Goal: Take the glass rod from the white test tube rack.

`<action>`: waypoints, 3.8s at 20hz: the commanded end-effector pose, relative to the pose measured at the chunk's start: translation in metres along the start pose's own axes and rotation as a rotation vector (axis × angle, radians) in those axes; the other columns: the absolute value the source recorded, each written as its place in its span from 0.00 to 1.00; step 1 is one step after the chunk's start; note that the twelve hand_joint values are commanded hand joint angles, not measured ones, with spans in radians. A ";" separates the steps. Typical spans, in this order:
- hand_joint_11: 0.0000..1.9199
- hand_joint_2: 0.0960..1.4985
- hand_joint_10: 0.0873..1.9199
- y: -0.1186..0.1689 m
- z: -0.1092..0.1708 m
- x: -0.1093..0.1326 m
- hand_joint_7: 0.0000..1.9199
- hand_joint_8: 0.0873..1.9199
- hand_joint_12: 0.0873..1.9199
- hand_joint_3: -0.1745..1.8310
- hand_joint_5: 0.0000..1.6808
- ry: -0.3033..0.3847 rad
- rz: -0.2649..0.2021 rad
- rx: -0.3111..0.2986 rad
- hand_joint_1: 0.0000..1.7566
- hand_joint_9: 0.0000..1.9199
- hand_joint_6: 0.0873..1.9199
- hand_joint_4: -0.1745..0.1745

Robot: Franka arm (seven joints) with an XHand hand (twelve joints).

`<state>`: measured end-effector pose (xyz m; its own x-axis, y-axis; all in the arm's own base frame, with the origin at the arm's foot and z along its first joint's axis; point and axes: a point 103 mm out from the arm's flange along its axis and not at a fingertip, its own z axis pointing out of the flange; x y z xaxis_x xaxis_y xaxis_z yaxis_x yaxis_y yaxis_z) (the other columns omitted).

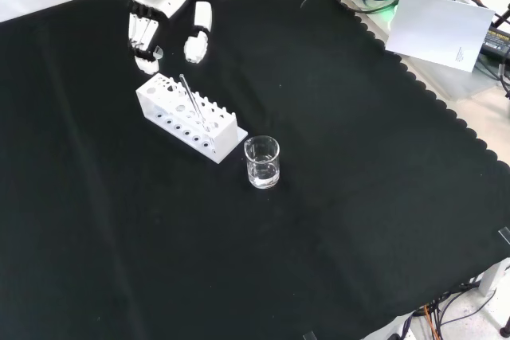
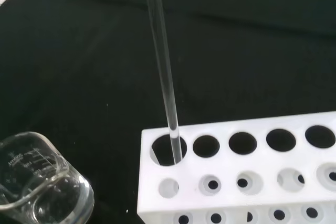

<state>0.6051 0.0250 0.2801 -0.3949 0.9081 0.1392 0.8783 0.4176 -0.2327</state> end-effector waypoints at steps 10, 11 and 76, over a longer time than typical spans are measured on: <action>0.54 0.68 0.67 0.013 0.030 -0.011 0.31 0.57 0.74 0.24 0.15 0.022 -0.016 0.026 0.26 0.50 0.44 0.00; 0.55 0.68 0.67 0.013 0.030 -0.010 0.32 0.58 0.74 0.24 0.15 0.025 -0.017 0.026 0.27 0.51 0.45 0.00; 0.81 0.75 0.53 -0.021 -0.026 0.058 0.53 0.64 0.46 0.00 0.76 0.011 0.057 -0.101 0.74 0.82 0.08 0.00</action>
<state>0.5854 0.0645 0.3065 -0.3463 0.9288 0.1320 0.9158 0.3652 -0.1671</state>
